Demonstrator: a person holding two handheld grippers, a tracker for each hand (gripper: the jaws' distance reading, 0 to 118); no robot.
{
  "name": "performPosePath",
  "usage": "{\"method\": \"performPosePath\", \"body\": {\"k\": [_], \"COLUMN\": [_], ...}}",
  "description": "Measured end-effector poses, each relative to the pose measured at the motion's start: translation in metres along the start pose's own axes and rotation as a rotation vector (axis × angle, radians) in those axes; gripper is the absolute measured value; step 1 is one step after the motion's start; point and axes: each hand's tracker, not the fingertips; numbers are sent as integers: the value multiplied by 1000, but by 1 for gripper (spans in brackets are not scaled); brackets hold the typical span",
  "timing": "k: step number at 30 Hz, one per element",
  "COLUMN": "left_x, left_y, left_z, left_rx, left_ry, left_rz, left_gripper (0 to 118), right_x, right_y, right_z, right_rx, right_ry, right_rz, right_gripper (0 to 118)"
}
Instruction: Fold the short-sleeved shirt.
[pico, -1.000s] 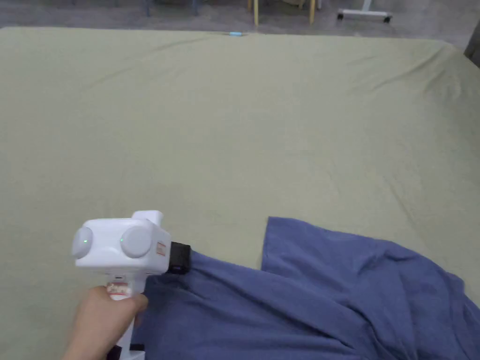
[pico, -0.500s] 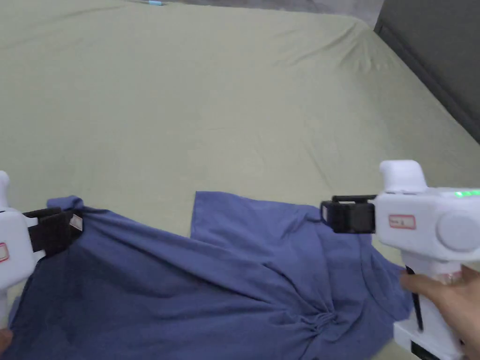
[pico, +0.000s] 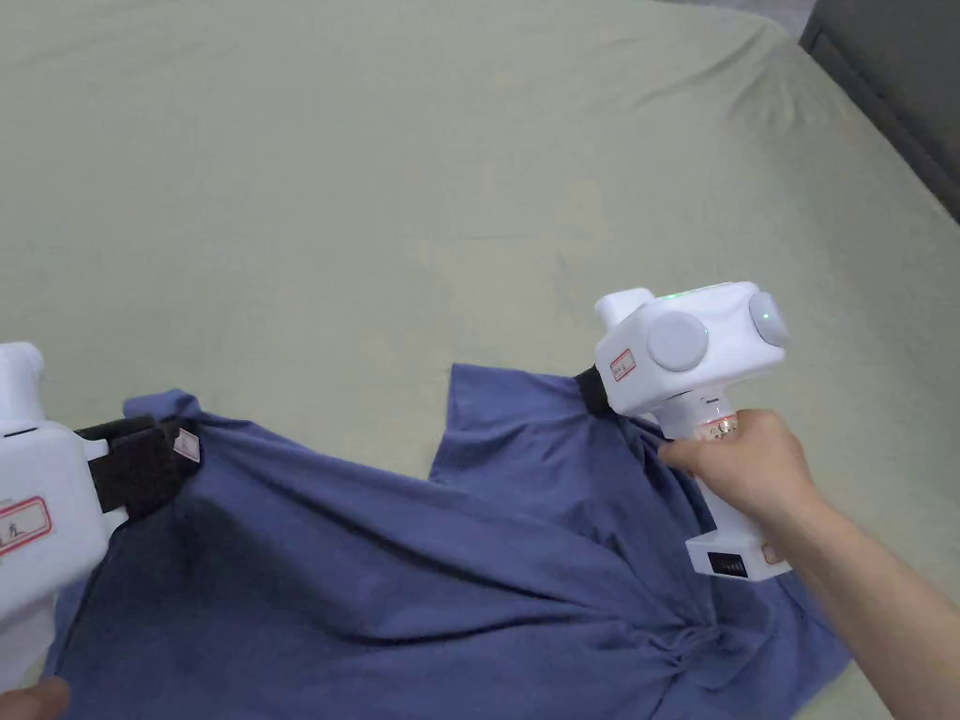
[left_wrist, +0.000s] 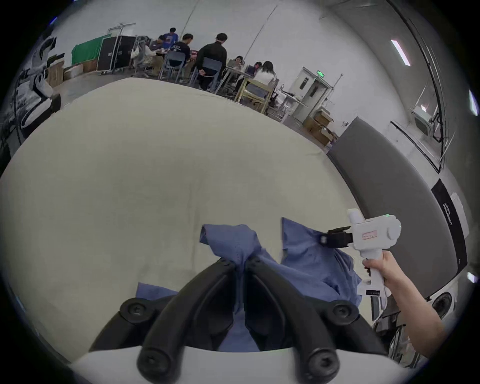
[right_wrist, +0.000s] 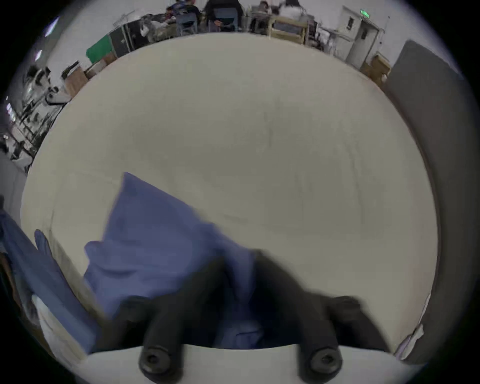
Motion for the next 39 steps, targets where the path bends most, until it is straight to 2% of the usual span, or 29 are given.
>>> {"method": "performPosePath", "body": {"k": [1, 3, 8, 11, 14, 17, 21, 23, 25, 29, 34, 39], "left_x": [1, 3, 9, 15, 22, 31, 54, 61, 74, 106, 133, 130], "left_y": [1, 4, 18, 34, 58, 88, 140, 176, 218, 307, 405, 451], "left_z": [0, 4, 26, 47, 76, 109, 151, 165, 177, 195, 211, 191], "left_rx": [1, 1, 39, 92, 186, 277, 420, 473, 514, 629, 744, 801], "left_ry": [-2, -4, -32, -38, -32, -39, 5, -18, -39, 10, 66, 104], "left_rz": [-2, -8, -26, -56, -86, -115, -194, -211, -229, -288, -306, -285], "left_gripper": [4, 4, 4, 4, 4, 4, 4, 4, 4, 4, 4, 4], "right_x": [-1, 3, 26, 41, 69, 94, 119, 126, 133, 137, 144, 141], "right_y": [-3, -6, -23, -37, -45, -45, -21, 3, 35, 108, 194, 242], "right_z": [5, 16, 78, 142, 211, 281, 362, 394, 426, 481, 526, 530], "right_rx": [32, 64, 238, 391, 548, 697, 869, 926, 982, 1053, 1140, 1174], "right_ry": [-62, 18, 100, 95, 114, 103, 66, 73, 91, 78, 3, -88], "right_rz": [7, -26, -176, -226, -324, -375, -371, -377, -375, -360, -339, -320], "right_gripper": [6, 6, 6, 6, 6, 6, 6, 6, 6, 6, 6, 6]}}
